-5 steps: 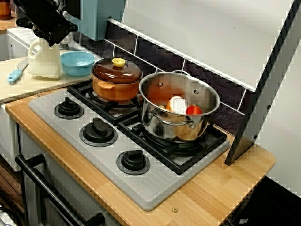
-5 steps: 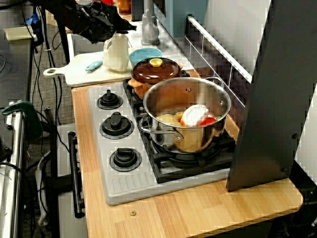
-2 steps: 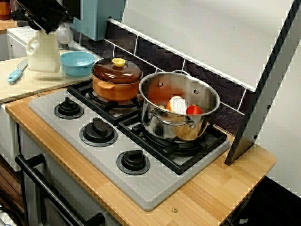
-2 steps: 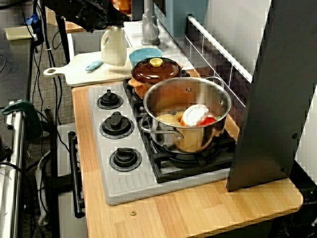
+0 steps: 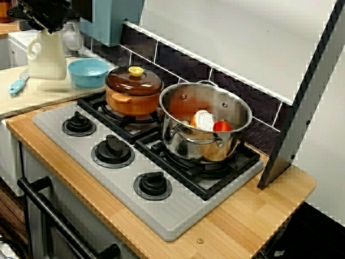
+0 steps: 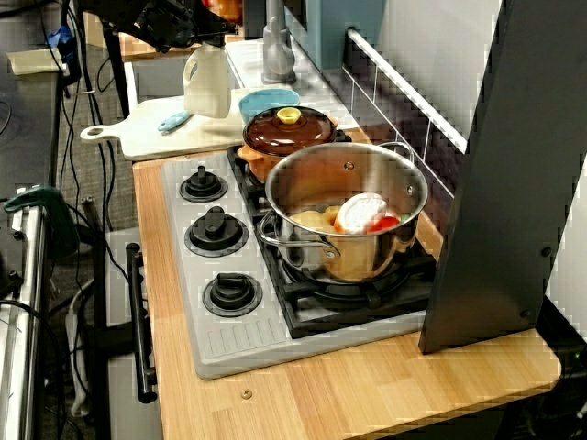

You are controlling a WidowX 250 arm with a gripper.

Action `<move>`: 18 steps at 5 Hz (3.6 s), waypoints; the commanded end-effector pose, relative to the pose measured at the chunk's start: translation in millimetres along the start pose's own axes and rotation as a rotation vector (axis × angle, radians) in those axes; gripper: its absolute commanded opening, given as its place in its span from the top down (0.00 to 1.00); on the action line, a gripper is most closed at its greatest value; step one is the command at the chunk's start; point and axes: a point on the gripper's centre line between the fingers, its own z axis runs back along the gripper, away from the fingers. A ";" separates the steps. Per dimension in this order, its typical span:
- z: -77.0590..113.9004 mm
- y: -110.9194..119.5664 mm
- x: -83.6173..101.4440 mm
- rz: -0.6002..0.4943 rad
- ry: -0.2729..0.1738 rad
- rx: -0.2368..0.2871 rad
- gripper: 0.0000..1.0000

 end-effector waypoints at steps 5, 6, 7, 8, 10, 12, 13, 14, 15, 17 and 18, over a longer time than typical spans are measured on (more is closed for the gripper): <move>7.3 3.9 -6.4 0.051 -0.157 0.066 1.00; 9.6 4.3 -5.5 0.052 -0.154 0.058 1.00; 10.2 4.2 -6.5 0.049 -0.151 0.054 1.00; 10.8 3.3 -8.2 0.045 -0.149 0.051 1.00; 10.3 1.2 -11.7 0.039 -0.151 0.051 1.00; 8.4 0.4 -15.3 0.034 -0.152 0.054 1.00; 7.2 0.3 -15.7 0.032 -0.149 0.055 1.00; 7.0 0.4 -16.5 0.028 -0.150 0.056 1.00; 7.0 0.2 -17.1 0.026 -0.149 0.057 0.99; 7.2 -0.5 -17.9 0.016 -0.149 0.056 0.00; 6.8 -0.3 -17.4 0.019 -0.147 0.058 0.00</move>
